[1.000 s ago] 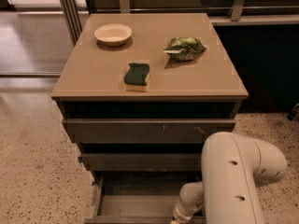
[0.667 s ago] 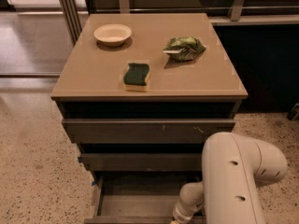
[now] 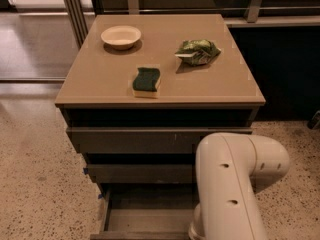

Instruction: Close bottom drawer

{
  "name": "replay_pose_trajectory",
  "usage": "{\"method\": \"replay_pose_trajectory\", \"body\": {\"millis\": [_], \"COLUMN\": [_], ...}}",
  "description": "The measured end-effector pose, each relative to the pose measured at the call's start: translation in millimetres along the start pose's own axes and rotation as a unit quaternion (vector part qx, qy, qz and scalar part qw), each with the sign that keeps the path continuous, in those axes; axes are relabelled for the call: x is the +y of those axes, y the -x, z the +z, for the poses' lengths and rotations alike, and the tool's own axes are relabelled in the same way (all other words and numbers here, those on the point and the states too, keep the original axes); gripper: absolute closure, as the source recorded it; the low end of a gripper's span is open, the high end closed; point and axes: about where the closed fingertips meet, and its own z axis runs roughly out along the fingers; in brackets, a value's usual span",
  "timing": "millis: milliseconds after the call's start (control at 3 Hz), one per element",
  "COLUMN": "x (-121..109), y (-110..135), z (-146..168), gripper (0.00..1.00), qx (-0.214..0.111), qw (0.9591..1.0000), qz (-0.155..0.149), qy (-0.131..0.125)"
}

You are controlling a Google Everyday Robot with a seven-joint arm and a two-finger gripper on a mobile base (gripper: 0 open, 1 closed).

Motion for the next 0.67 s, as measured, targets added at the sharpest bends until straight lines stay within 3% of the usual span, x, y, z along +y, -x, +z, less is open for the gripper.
{"method": "replay_pose_trajectory", "body": {"millis": [333, 667], "x": [23.0, 23.9], "y": [-74.7, -74.4], "z": [-1.1, -0.6], "gripper": [0.00, 0.00], "qx": [0.089, 0.086], "qw": [0.9925, 0.9928], "qz": [0.083, 0.083], "qy": [-0.016, -0.007]}}
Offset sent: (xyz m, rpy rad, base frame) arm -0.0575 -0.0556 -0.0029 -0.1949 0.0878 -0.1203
